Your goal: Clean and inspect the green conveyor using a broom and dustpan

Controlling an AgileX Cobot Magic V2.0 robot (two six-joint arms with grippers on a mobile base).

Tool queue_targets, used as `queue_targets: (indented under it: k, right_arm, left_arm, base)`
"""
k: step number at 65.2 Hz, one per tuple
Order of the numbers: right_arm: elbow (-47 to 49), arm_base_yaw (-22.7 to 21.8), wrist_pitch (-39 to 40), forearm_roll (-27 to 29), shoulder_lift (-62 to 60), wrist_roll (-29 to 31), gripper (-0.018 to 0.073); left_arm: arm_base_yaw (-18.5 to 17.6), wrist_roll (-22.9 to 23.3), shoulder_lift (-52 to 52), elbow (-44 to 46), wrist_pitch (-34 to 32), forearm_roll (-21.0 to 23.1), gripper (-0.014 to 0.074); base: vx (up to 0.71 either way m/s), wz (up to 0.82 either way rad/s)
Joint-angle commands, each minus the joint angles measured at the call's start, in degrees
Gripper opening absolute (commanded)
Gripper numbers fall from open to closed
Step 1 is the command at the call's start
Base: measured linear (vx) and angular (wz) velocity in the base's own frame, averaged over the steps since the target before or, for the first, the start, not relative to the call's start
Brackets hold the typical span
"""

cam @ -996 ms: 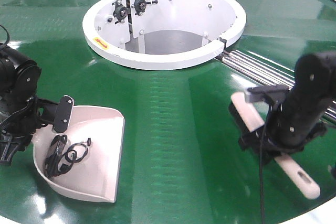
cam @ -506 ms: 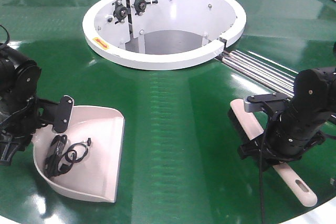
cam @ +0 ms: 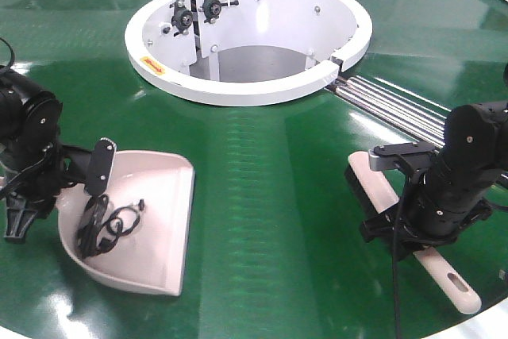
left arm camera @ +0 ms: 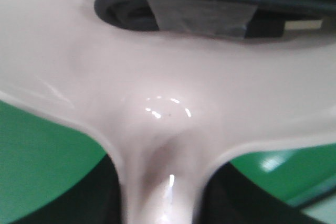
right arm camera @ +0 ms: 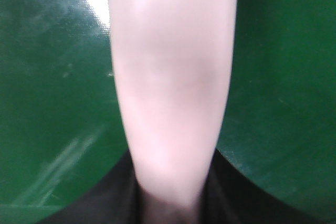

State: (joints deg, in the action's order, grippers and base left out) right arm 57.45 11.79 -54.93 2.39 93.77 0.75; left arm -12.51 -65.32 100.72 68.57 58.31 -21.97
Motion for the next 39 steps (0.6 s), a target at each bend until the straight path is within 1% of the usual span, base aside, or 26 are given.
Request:
queue_targets:
  k: [1, 27, 39]
  right_arm:
    - [1.2, -0.35, 0.03, 0.19, -2.52, 0.63, -0.0004]
    - [1.2, -0.35, -0.06, -0.6, -2.52, 0.75, -0.0004]
    - [1.2, -0.35, -0.06, -0.66, -2.52, 0.75, -0.0004]
  left_arm:
    - [-0.28, 0.79, -2.27, 1.23, -3.9, -0.64, -0.0006]
    - [-0.22, 0.79, -2.27, 1.23, -3.34, -0.49, -0.0006]
    - [-0.22, 0.79, -2.27, 1.23, -2.95, 0.37, 0.0013]
  base:
    - [0.0, 0.0]
    - [0.0, 0.0]
    - [0.0, 0.0]
